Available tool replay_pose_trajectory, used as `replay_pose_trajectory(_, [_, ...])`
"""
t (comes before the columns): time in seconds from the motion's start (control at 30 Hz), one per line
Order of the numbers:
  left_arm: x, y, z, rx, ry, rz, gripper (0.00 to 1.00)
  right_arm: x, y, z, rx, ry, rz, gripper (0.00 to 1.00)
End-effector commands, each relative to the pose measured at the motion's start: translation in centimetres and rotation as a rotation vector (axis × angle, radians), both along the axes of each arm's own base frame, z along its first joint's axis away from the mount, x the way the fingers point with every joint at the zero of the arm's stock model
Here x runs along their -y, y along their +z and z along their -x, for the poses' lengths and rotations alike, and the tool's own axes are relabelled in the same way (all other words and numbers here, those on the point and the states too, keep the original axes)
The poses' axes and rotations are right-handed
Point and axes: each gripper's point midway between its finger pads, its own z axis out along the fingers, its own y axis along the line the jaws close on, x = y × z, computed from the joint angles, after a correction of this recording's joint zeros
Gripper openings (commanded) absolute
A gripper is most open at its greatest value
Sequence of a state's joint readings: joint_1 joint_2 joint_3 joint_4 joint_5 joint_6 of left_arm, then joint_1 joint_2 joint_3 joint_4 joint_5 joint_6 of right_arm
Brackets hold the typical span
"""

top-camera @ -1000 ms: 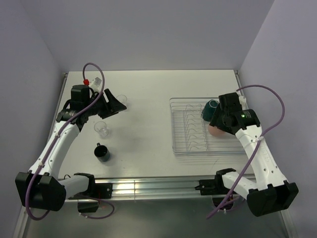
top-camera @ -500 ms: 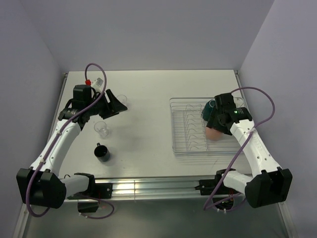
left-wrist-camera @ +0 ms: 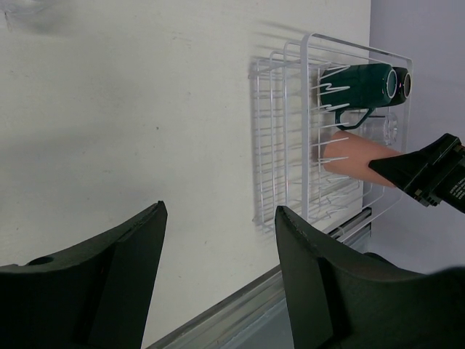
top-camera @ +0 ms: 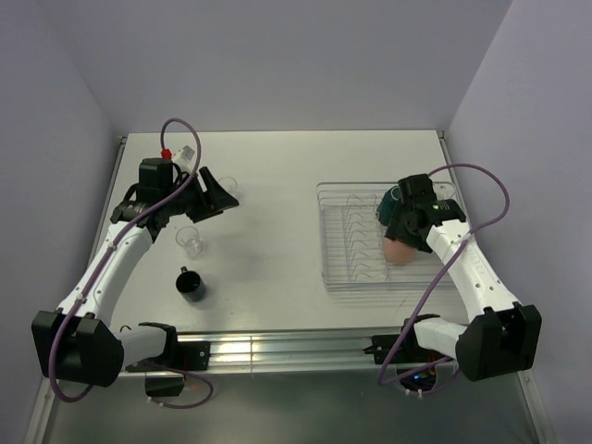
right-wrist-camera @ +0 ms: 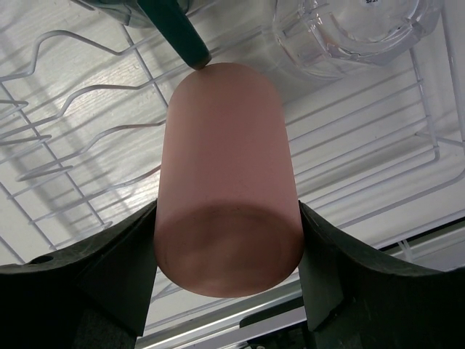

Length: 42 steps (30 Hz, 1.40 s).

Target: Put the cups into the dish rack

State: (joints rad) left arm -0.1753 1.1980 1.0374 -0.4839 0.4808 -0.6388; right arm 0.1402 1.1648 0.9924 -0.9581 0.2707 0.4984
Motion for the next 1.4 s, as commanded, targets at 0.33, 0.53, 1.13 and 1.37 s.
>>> replay_pose_trajectory(0.33, [0.1, -0.1, -0.3, 0.023, -0.017, -0.026, 0.68, 0.9, -0.5, -1.0, 0.024, -0.032, 0.034, 0.68])
replay_pose_trajectory(0.53, [0.1, -0.2, -0.3, 0.018, -0.015, -0.028, 0.68, 0.8, -0.6, -1.2, 0.026, -0.029, 0.032, 0.86])
replay_pose_trajectory(1.13, [-1.1, -1.0, -0.7, 0.008, 0.052, -0.083, 0.68, 1.3, 4.1, -0.3, 0.139, -0.056, 0.033, 1.00])
replay_pose_trajectory(1.37, [-3.4, -2.6, -1.3, -0.035, 0.179, -0.173, 0.66, 1.2, 9.2, 1.3, 0.313, -0.047, -0.007, 1.00])
